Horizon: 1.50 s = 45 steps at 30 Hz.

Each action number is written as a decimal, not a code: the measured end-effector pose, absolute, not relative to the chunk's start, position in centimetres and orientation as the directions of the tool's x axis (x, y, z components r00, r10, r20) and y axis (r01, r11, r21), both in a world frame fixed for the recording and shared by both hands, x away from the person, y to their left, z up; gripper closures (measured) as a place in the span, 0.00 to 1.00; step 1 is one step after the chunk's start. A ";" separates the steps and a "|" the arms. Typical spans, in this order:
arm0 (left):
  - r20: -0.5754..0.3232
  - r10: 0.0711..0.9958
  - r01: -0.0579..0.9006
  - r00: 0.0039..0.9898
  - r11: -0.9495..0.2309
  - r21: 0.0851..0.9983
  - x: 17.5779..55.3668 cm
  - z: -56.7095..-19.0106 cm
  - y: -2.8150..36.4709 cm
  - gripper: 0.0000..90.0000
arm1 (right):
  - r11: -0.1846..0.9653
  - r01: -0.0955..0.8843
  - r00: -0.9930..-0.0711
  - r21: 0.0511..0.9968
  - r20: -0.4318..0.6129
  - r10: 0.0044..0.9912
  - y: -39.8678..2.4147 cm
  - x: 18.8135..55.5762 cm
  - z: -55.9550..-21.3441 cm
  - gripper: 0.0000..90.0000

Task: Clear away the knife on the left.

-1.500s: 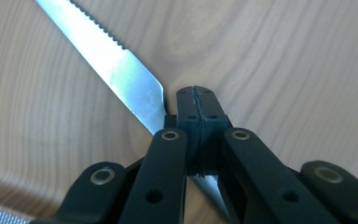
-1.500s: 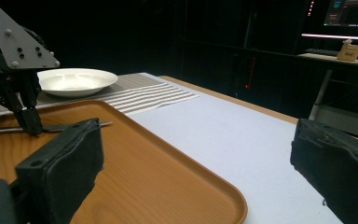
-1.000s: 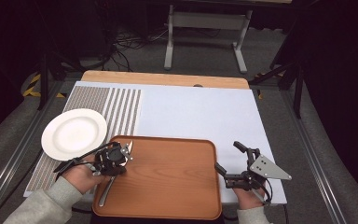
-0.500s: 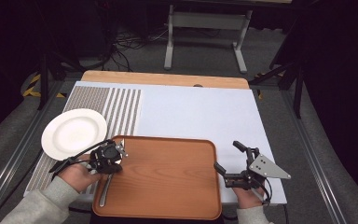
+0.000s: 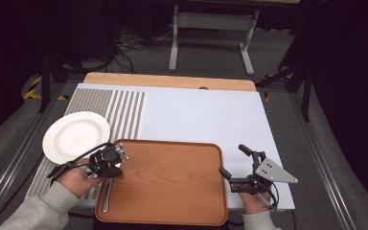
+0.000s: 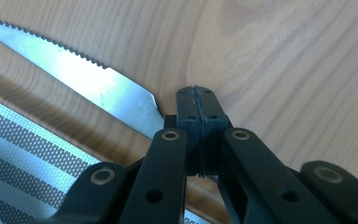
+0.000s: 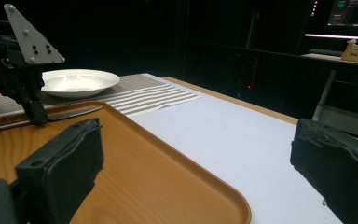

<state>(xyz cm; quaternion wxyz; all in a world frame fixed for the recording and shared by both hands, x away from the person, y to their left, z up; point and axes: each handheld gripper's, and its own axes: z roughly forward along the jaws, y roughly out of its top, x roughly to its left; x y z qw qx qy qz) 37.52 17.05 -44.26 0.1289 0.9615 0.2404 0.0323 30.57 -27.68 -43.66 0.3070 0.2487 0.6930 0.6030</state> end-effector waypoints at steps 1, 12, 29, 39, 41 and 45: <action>0.001 0.471 0.454 0.882 -0.849 0.270 37.5 -44.2 17.1 1.00 | 0.149 -0.027 -0.689 0.988 -0.126 0.714 -27.7 30.6 -43.7 0.03; -0.079 0.431 0.404 0.899 -0.746 0.529 37.0 -41.6 18.8 0.37 | 0.148 -0.031 -0.690 0.989 -0.128 0.712 -27.8 30.6 -43.6 0.03; -0.051 0.453 0.269 0.890 -0.433 0.860 34.6 -40.9 23.2 0.00 | 0.149 -0.013 -0.704 0.989 -0.116 0.701 -27.4 31.1 -43.8 0.03; 0.008 0.524 0.122 0.852 -0.213 0.969 32.9 -43.5 26.3 0.00 | 0.147 -0.008 -0.703 0.989 -0.110 0.702 -27.6 31.2 -44.0 0.03; -0.010 0.544 0.125 0.839 -0.175 0.977 32.9 -44.4 26.8 0.00 | 0.146 0.000 -0.704 0.989 -0.104 0.702 -27.6 31.2 -44.1 0.03; -0.026 0.568 0.125 0.822 -0.136 0.983 32.8 -45.8 27.7 0.01 | 0.145 0.005 -0.708 0.989 -0.099 0.699 -27.6 31.2 -44.3 0.03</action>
